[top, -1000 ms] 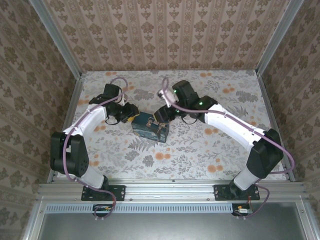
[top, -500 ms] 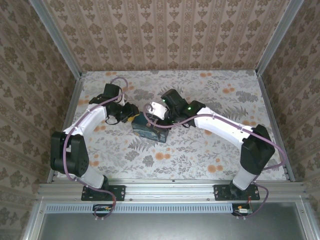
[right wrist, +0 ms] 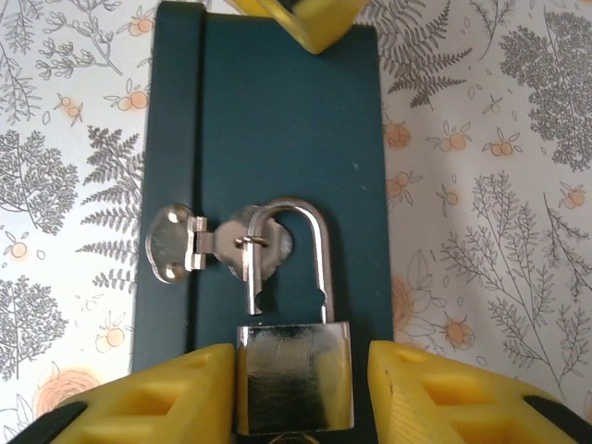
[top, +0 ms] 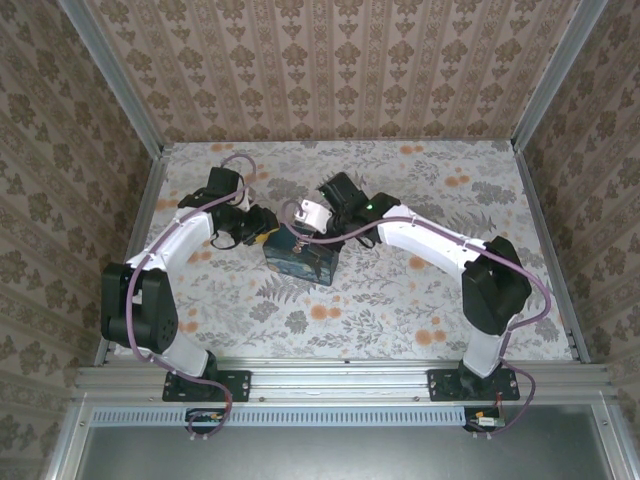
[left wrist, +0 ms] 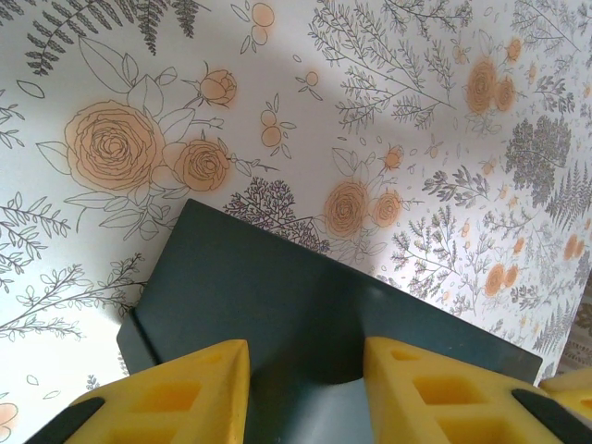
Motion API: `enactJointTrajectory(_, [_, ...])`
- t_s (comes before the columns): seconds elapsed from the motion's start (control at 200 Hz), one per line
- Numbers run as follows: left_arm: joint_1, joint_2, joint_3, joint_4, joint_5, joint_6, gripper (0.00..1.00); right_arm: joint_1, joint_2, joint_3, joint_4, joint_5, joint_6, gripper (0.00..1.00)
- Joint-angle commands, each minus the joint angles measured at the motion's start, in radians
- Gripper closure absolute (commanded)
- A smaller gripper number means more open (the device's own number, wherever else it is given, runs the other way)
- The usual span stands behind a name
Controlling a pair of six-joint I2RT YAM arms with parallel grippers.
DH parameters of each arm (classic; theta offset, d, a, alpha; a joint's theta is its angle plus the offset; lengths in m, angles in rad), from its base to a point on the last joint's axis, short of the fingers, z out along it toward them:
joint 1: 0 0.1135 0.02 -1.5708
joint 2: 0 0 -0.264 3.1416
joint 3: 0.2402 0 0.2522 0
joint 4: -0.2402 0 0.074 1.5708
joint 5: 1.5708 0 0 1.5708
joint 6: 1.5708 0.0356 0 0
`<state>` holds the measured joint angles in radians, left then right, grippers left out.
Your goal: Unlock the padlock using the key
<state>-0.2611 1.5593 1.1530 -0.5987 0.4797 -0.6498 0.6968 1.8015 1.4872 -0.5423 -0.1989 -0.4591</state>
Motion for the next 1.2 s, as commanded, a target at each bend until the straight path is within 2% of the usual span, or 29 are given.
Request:
enactJointTrajectory(0.0, [-0.001, 0.030, -0.007, -0.059, 0.006, 0.029, 0.63, -0.023, 0.029, 0.048, -0.089, -0.072, 0.023, 0.60])
enactJointTrajectory(0.19, [0.002, 0.028, -0.008, -0.059, 0.009, 0.031, 0.63, -0.031, 0.044, 0.050, -0.147, -0.148, 0.021, 0.56])
enactJointTrajectory(0.33, [0.003, 0.029, -0.011, -0.058, 0.014, 0.033, 0.64, -0.032, 0.032, 0.009, -0.096, -0.200, 0.011, 0.55])
enactJointTrajectory(0.47, [0.005, 0.028, -0.015, -0.056, 0.016, 0.033, 0.64, -0.030, 0.038, 0.014, -0.066, -0.216, 0.023, 0.58])
enactJointTrajectory(0.72, [0.006, 0.029, -0.024, -0.056, 0.019, 0.038, 0.64, -0.023, 0.048, 0.040, -0.074, -0.185, 0.031, 0.65])
enactJointTrajectory(0.815, [0.006, 0.030, -0.025, -0.057, 0.021, 0.038, 0.64, -0.021, 0.047, 0.037, -0.070, -0.172, 0.045, 0.57])
enactJointTrajectory(1.04, [0.006, 0.031, -0.028, -0.055, 0.025, 0.040, 0.65, -0.002, 0.050, 0.028, -0.019, -0.115, 0.049, 0.53])
enactJointTrajectory(1.1, [0.006, 0.032, -0.028, -0.055, 0.026, 0.039, 0.65, 0.002, 0.059, 0.035, -0.019, -0.104, 0.048, 0.55])
enactJointTrajectory(1.195, [0.007, 0.031, -0.030, -0.056, 0.026, 0.039, 0.65, 0.008, 0.068, 0.037, -0.025, -0.103, 0.040, 0.62])
